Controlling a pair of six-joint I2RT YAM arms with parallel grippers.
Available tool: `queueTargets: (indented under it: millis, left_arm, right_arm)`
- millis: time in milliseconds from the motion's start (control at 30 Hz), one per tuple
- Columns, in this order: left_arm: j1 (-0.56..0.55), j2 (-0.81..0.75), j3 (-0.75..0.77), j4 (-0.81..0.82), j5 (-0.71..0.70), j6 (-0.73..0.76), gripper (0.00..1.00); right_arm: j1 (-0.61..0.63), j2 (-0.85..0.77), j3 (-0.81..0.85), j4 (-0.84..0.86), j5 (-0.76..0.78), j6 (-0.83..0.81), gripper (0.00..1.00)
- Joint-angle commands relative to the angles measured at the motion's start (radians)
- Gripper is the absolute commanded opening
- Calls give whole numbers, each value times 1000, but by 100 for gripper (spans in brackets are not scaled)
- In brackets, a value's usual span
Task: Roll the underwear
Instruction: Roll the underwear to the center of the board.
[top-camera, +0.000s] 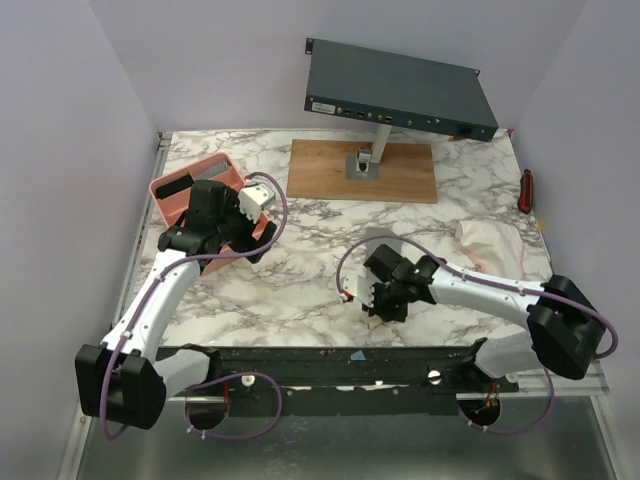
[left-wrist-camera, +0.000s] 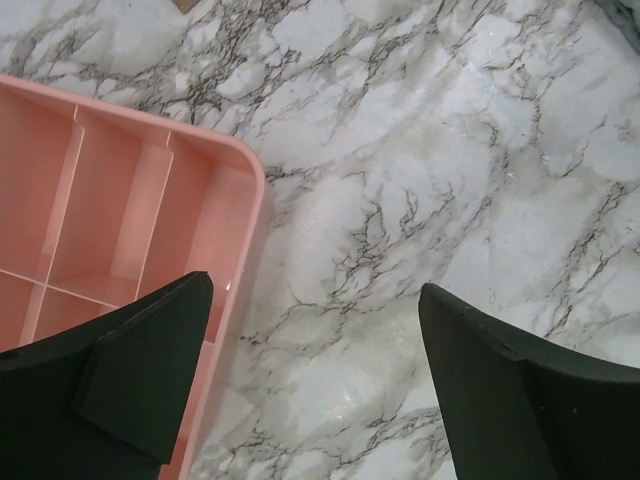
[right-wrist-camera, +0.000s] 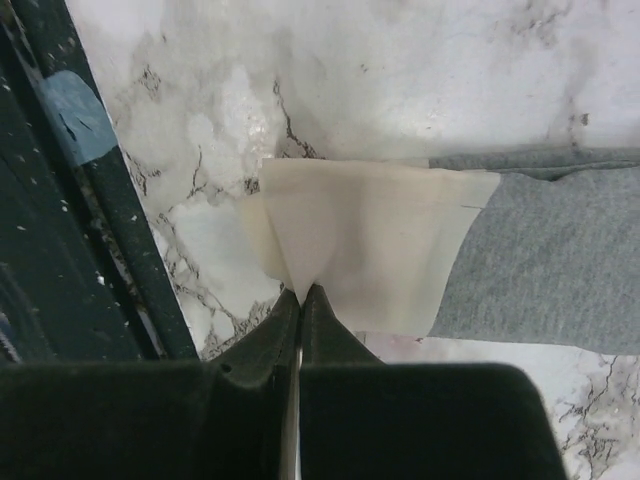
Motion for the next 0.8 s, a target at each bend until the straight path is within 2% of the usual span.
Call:
queueTargets:
  millis: [0,167,300,767]
  left_arm:
    - [-34,-95,-70,98,77,40,93]
    - [-138,-140,-133,132,51,74,94]
    - [-252,-136,-169,151,8,86,94]
    - [-583,40,-128,223,-3,98,97]
  right_arm:
    - [-82,50,101,-120,-178,-4,1]
    - [-254,171,221,-246,-364,-81,1]
    - [-336,294,307,-348,-474,-166,1]
    - [-422,606,528,-538,-588,-303,1]
